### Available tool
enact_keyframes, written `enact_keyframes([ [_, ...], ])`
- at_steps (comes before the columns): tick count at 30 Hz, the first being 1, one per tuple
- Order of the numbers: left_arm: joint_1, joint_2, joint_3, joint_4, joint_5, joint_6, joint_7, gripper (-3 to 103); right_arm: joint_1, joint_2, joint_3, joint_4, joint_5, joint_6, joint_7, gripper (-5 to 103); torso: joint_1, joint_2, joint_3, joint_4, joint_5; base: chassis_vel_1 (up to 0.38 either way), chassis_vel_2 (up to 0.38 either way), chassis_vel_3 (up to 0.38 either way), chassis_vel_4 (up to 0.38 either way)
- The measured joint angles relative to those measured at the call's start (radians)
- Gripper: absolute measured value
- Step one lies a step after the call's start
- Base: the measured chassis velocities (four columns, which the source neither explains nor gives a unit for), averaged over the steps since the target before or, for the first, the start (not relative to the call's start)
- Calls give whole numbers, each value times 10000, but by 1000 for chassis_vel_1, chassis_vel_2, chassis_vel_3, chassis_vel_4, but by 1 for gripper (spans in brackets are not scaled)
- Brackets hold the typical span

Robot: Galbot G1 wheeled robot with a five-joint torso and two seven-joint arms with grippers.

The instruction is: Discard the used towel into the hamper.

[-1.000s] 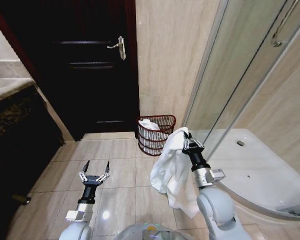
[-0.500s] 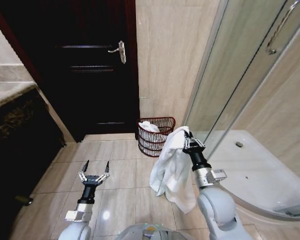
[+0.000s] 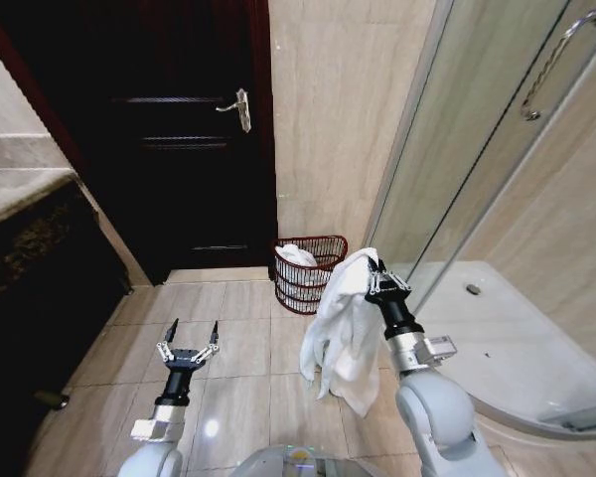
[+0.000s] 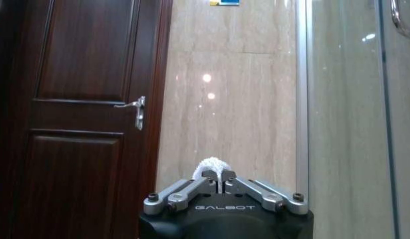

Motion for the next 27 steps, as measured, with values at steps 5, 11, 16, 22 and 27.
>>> enact_keyframes([
  [5, 11, -60, 28, -26, 55, -1, 3, 100, 20, -100, 14, 16, 54, -39, 51, 2, 48, 165, 116, 0, 0, 0, 0, 0, 0],
  [11, 18, -108, 30, -38, 105, 12, 4, 100, 142, -180, 2, 7, 187, -99, 146, 2, 153, 449, 297, 0, 0, 0, 0, 0, 0],
  [16, 8, -158, 32, -36, 142, 27, 7, 100, 208, -226, -19, -46, 267, -107, 165, 2, 226, 621, 394, 0, 0, 0, 0, 0, 0],
  [22, -3, -229, 50, -8, 197, 42, 9, 100, 275, -249, -55, -143, 348, -54, 215, 2, 328, 900, 572, 0, 0, 0, 0, 0, 0],
  [27, 6, -245, 43, 23, 222, 44, 9, 100, 303, -200, -53, -210, 173, -142, 204, 2, 405, 1100, 693, 0, 0, 0, 0, 0, 0],
])
